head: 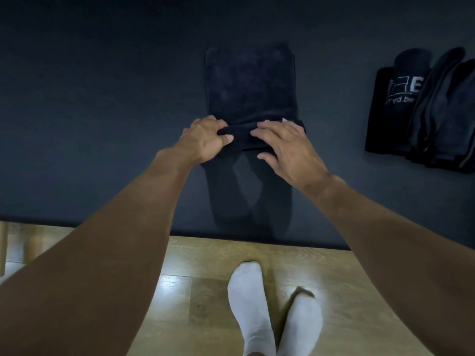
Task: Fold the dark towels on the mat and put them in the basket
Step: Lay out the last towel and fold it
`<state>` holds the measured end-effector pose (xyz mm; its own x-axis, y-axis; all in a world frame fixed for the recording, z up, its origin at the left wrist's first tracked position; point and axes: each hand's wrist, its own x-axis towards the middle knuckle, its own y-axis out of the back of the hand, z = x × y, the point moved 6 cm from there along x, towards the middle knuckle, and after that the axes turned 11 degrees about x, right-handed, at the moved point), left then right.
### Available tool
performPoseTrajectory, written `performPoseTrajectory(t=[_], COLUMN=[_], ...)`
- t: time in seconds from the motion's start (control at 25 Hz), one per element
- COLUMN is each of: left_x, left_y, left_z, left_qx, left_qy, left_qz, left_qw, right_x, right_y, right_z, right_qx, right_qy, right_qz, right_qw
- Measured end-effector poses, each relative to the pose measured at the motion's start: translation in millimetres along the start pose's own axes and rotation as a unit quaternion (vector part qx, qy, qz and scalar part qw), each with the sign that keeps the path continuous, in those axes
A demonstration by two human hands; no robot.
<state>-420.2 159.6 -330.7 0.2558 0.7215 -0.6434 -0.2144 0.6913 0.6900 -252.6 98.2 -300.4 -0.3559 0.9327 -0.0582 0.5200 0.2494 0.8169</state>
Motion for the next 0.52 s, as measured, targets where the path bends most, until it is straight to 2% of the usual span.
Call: performPoseTrajectory(t=[0.08, 0.16, 0.2, 0.24, 0.32, 0.36, 0.4, 0.44, 0.52], left_x=[7, 13, 12, 7, -17, -27, -31, -28, -15], left_y=[2, 4, 7, 14, 25, 20, 11, 1, -4], left_z=[-6, -9, -8, -2, 18, 27, 32, 33, 33], left_qx=[-0.045, -0.04, -0.001, 0.072, 0.217, 0.251, 0.265, 0.269, 0.261], left_qy=[0.017, 0.034, 0.031, 0.013, -0.067, -0.109, -0.145, -0.161, -0.154], left_qz=[-0.016, -0.006, 0.033, 0.111, 0.324, 0.38, 0.408, 0.416, 0.398], left_qw=[0.999, 0.999, 0.999, 0.991, 0.918, 0.884, 0.862, 0.854, 0.866], right_x=[11, 27, 34, 41, 56, 63, 71, 79, 89], right_y=[3, 6, 7, 8, 9, 11, 12, 14, 16], right_z=[4, 9, 12, 16, 24, 29, 33, 38, 39], right_qx=[0.008, -0.003, -0.006, -0.004, 0.04, 0.077, 0.114, 0.139, 0.137], right_qy=[-0.014, -0.017, -0.021, -0.029, -0.054, -0.071, -0.088, -0.101, -0.087], right_qz=[-0.003, -0.012, -0.023, -0.037, -0.064, -0.074, -0.078, -0.075, -0.03], right_qw=[1.0, 1.0, 0.999, 0.999, 0.996, 0.992, 0.986, 0.982, 0.986])
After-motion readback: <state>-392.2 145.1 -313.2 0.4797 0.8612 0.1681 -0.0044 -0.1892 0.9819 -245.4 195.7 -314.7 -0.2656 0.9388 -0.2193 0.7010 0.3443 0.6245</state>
